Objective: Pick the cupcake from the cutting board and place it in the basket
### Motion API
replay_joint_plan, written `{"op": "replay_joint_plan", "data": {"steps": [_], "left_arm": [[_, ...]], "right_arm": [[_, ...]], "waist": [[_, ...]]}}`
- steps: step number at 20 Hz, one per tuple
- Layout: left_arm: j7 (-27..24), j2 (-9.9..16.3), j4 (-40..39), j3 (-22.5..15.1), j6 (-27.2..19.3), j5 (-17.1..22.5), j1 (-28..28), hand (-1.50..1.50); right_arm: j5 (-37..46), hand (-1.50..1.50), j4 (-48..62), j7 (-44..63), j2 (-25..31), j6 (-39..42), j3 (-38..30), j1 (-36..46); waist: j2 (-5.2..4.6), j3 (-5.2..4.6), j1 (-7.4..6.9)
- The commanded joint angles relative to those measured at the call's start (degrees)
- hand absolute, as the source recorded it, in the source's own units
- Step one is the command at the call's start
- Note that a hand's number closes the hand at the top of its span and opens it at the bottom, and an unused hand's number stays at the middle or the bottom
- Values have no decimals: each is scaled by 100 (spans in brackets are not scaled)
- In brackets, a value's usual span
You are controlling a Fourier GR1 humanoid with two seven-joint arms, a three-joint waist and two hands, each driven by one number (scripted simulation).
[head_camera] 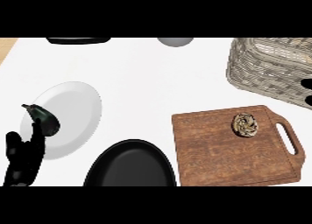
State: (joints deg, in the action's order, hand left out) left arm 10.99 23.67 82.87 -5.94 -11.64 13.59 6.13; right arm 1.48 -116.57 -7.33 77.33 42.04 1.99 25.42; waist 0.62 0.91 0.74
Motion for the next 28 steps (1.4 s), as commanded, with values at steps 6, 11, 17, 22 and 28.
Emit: {"op": "replay_joint_plan", "data": {"steps": [6, 11, 17, 22, 28], "left_arm": [[174, -337, -235, -403, 357, -5, 227, 0], [385, -7, -275, -115, 753, 209, 7, 0], [163, -323, -345, -234, 555, -38, 76, 0], [443, -400, 28, -269, 381, -145, 144, 0], [20, -588, -321, -269, 484, -229, 308, 0]], "right_arm": [[795, -150, -391, 141, -902, -465, 476, -626], [1833, -150, -114, -201, -1370, -953, 880, -1041], [2837, -150, 392, -404, -1584, -1197, 1333, -980], [3285, -150, 766, -702, -1897, -1490, 1577, -1188], [3654, -150, 844, -750, -2316, -1856, 1711, -1274]], "waist": [[-74, -88, -93], [-89, -84, -116], [-93, -89, -147], [-79, -84, -140], [-66, -91, -87]]}}
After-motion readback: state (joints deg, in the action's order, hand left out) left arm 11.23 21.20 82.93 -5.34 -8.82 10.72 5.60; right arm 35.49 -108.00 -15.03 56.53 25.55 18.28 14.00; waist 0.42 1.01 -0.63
